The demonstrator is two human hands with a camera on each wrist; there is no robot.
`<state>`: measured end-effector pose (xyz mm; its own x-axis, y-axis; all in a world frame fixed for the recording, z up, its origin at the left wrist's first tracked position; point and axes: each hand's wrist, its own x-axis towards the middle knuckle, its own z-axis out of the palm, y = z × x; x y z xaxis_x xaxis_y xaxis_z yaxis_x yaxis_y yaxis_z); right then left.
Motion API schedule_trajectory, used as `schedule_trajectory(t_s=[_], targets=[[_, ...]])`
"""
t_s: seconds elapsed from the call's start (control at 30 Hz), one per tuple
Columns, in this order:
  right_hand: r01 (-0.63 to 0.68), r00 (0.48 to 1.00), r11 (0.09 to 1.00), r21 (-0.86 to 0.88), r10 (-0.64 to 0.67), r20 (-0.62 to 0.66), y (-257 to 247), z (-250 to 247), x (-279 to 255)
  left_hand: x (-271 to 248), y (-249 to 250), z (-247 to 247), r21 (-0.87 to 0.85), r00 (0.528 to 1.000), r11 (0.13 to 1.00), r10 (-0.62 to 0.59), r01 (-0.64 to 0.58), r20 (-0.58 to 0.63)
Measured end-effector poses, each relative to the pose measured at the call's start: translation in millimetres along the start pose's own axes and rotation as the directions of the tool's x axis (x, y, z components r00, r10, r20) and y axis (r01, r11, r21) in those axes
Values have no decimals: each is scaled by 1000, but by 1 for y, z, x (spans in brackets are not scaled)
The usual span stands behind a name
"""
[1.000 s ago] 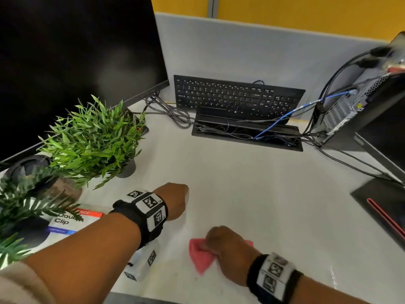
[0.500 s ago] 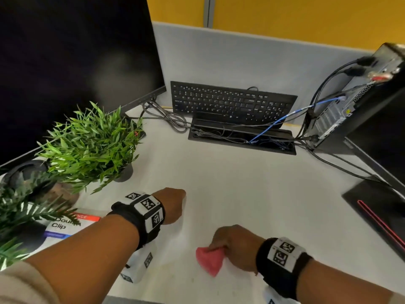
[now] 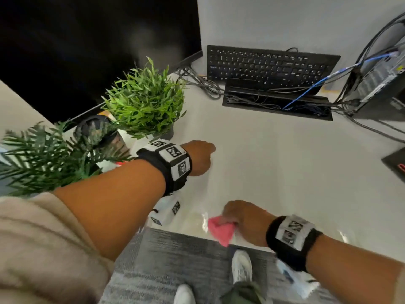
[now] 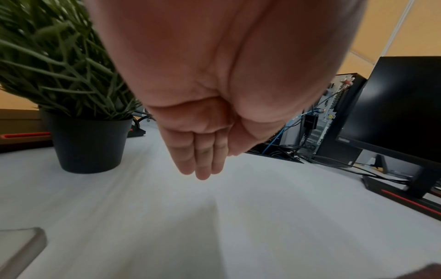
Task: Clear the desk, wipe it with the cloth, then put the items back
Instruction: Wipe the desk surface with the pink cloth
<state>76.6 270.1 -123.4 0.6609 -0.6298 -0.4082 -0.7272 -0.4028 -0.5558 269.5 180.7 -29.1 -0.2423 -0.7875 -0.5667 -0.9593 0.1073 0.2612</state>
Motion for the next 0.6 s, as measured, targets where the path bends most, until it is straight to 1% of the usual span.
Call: schedule_trajectory(t_s=[0.03,0.07,0.1,0.13,0.17,0.2,0.27,0.3,0.33,0.37,0.43,0.5,0.53,0.57,0.6], targets=[[-8,998,1000,-19,10,65,4,-9,-7,-6,-1,1,-2,1000,1000,12,-12,-2],[-7,999,1000,-14,8,53,6,-19,-5,-11,-2,2,-1,1000,1000,23,-23,-7],[-14,999,1000,5,15,-33,6,-33,-1,-15,-3,2,2,999,999,36,-36,-22],[-64,988,997,34,68,-137,1,-43,10,-18,-4,2,4,998,999,46,-46,-45],[-94,965,993,66,108,-239,-6,-52,22,-20,-5,2,7,996,999,52,-52,-76],[-117,936,992,53,128,-328,-14,-51,41,-24,-5,2,13,993,998,55,-54,-105],[-115,912,993,-27,95,-400,-34,-38,73,-29,-6,0,27,987,998,57,-54,-147],[-98,923,985,-142,37,-384,-43,-27,82,-30,-7,0,24,985,998,53,-49,-163],[-83,939,979,-186,14,-343,-55,-16,86,-31,-9,0,18,983,999,45,-43,-180],[-46,959,988,-147,2,-283,-67,-3,87,-31,-10,1,5,980,999,38,-38,-194],[28,994,999,-16,-29,-103,-90,18,67,-32,-11,6,-38,981,999,15,-22,-191],[91,992,995,38,-93,80,-92,27,36,-31,-11,11,-63,987,998,2,-12,-163],[80,976,994,70,-92,197,-81,30,23,-30,-10,14,-72,989,997,0,-11,-149],[96,963,994,43,-104,249,-67,29,10,-29,-9,17,-84,991,996,1,-13,-135],[60,965,997,-45,-47,260,-53,21,2,-29,-8,19,-91,992,996,5,-17,-125]])
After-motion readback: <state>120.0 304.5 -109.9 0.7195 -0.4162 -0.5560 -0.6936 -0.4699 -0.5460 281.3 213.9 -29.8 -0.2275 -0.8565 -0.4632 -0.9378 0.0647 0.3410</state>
